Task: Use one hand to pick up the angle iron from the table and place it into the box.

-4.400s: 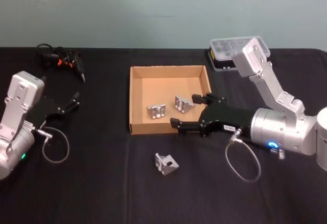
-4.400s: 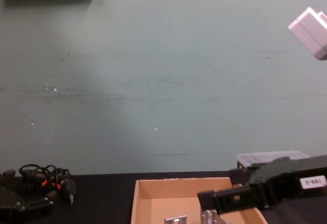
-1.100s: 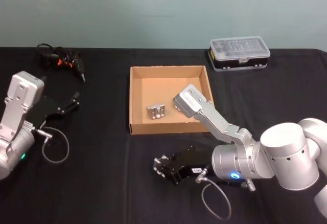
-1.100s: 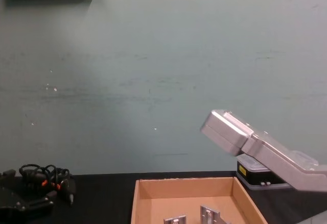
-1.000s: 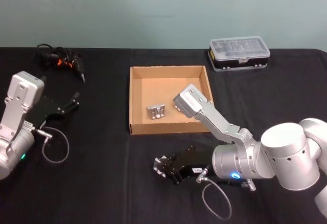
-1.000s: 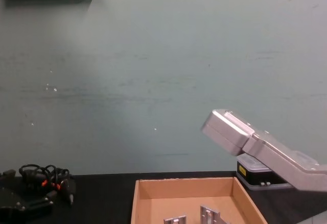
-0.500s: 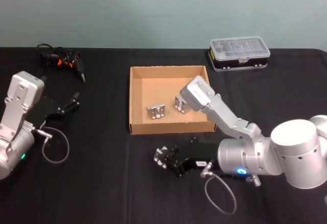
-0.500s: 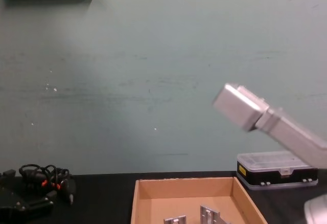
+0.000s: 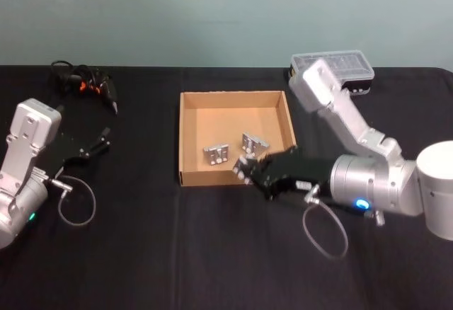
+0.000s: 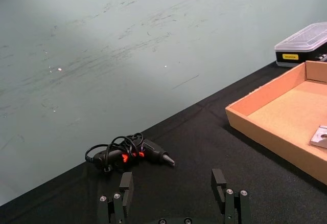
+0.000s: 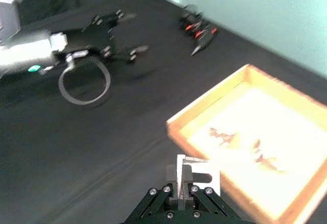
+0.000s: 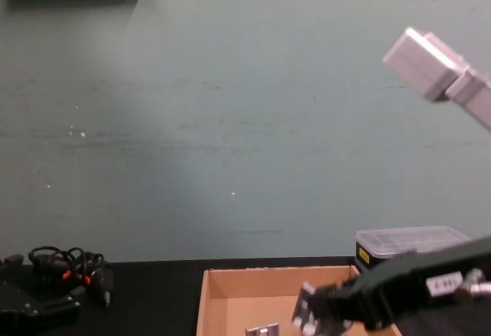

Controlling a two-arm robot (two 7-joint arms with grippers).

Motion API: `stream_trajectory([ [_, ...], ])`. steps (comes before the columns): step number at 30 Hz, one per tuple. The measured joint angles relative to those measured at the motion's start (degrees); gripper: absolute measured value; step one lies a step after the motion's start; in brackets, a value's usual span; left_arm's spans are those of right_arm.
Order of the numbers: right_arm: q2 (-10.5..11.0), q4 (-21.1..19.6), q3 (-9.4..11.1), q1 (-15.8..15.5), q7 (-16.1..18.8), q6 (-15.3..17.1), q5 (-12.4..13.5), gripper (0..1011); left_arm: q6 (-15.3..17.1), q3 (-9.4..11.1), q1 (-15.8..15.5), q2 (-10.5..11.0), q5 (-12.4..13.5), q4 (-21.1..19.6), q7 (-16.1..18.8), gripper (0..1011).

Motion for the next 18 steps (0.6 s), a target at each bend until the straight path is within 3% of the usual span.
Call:
stream_trajectory([
  [6, -0.69, 2.37, 0.87, 1.83, -1.68, -0.85, -1.93, 56, 0.00, 0.00, 0.00, 0.00, 0.00, 0.00, 0.00, 1000],
  [11, -2.52, 6.08, 1.14, 3.86, -2.44, -1.18, -3.48, 56, 0.00, 0.00, 0.00, 0.00, 0.00, 0.00, 0.00, 1000],
  [18, -6.96, 13.75, 1.55, 7.70, -2.96, -0.84, -4.54, 56, 0.00, 0.00, 0.00, 0.00, 0.00, 0.00, 0.00, 1000],
])
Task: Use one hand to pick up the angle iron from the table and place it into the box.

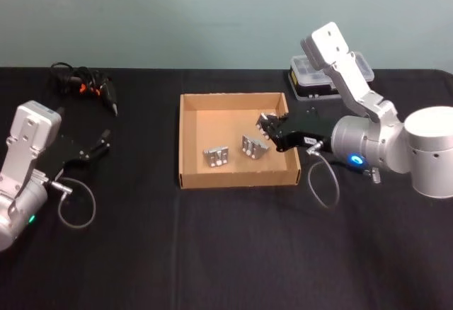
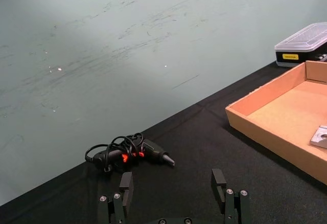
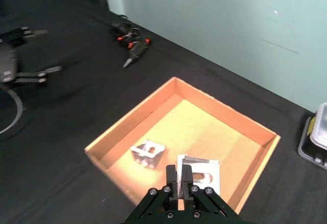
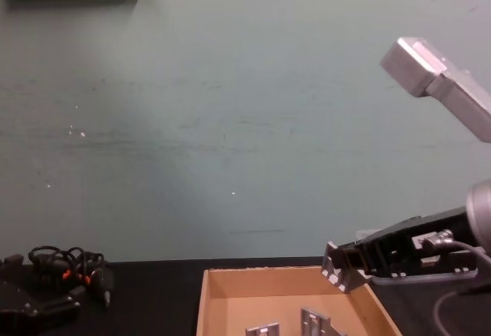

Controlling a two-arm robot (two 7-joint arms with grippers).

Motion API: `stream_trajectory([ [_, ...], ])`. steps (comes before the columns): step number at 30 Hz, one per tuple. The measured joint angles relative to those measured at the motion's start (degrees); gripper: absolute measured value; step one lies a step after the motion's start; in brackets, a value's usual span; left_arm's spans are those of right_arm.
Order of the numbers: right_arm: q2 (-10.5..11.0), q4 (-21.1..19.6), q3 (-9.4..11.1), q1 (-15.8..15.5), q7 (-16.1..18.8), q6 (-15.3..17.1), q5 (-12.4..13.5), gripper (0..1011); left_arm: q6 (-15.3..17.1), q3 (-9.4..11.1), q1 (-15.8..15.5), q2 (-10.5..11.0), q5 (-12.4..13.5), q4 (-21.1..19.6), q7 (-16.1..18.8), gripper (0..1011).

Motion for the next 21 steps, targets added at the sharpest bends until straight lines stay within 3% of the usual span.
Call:
stream_trajectory([
  [12, -6.75, 13.48, 1.02, 6.02, -0.43, -0.57, -1.18, 55, 0.00, 0.00, 0.00, 0.00, 0.00, 0.00, 0.00, 1000],
  [21, -10.29, 22.66, 0.91, 10.12, 0.63, -1.82, -2.68, 56, 0.00, 0.00, 0.00, 0.00, 0.00, 0.00, 0.00, 1000],
])
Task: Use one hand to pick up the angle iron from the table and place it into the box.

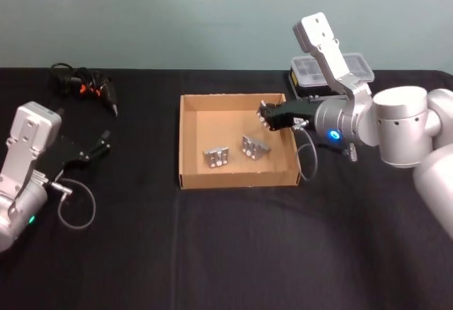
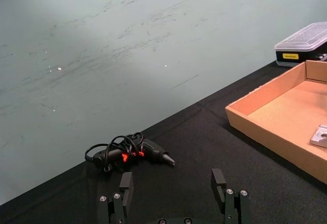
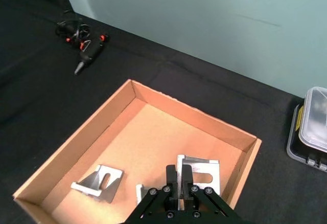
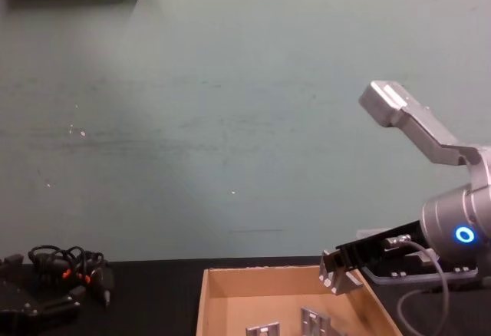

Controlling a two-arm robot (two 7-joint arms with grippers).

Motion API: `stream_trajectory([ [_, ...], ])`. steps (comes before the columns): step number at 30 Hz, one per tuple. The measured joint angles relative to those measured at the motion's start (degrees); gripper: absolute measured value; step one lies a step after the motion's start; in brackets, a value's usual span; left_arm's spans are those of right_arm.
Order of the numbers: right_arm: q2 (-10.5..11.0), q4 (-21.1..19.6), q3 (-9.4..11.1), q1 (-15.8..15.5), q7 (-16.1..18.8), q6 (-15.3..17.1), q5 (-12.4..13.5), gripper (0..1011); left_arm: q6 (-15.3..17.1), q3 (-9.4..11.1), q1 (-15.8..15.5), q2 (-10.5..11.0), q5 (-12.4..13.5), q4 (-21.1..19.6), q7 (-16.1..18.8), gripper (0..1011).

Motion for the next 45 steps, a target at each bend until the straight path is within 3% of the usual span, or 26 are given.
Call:
stream_trajectory([
  [13, -2.97, 7.38, -0.37, 2.98, 1.27, -1.08, -2.28, 56, 0.00, 0.00, 0.00, 0.00, 0.00, 0.00, 0.00, 1000],
  [33, -4.09, 8.75, -0.38, 3.00, 2.02, -0.41, -5.79, 56, 0.00, 0.00, 0.00, 0.00, 0.00, 0.00, 0.00, 1000],
  [45, -4.08, 7.26, 0.51, 2.10, 1.98, -0.06, -7.44, 384, 0.00, 0.00, 0.00, 0.00, 0.00, 0.00, 0.00, 1000],
])
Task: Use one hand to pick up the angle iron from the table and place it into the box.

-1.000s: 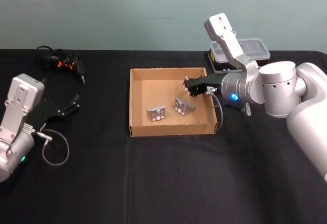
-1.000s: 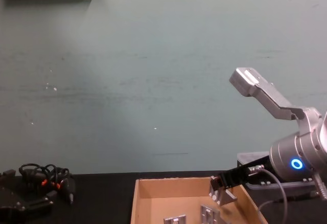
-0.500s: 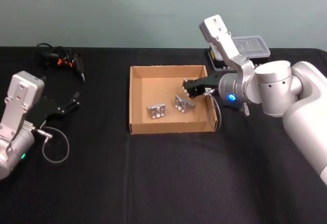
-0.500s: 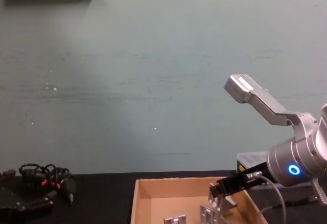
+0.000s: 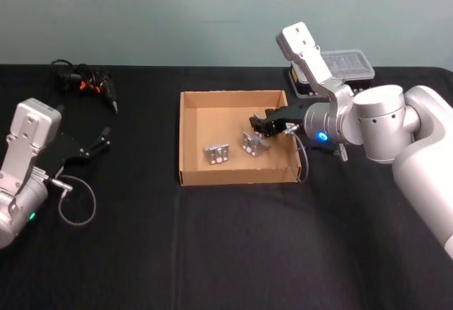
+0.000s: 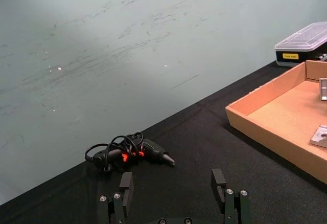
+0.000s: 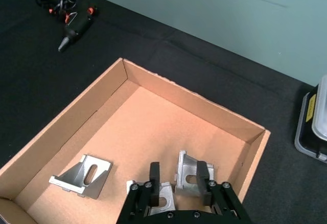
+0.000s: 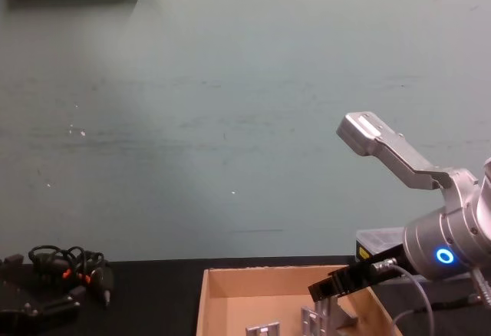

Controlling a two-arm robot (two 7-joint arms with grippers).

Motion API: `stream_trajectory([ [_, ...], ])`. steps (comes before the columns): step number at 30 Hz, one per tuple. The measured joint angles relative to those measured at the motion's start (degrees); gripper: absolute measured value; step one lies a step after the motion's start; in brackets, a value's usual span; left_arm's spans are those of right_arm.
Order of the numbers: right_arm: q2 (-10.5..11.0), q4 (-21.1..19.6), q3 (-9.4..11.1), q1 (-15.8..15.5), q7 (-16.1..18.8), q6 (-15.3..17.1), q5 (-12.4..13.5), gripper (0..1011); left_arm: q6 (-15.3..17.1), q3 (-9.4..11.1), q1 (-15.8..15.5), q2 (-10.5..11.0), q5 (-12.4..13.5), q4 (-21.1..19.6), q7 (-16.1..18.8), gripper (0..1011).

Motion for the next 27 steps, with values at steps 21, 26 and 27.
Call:
stream_trajectory([
  [21, 3.81, -15.92, 2.82, -8.49, -2.12, -3.57, -2.61, 997, 0.00, 0.00, 0.00, 0.00, 0.00, 0.00, 0.00, 1000],
  [26, 5.76, -21.58, 3.65, -12.61, -4.30, -8.37, -4.96, 1004, 0.00, 0.00, 0.00, 0.00, 0.00, 0.00, 0.00, 1000],
  [27, 6.28, -22.80, 3.92, -13.71, -4.89, -9.81, -5.66, 1004, 0.00, 0.00, 0.00, 0.00, 0.00, 0.00, 0.00, 1000],
])
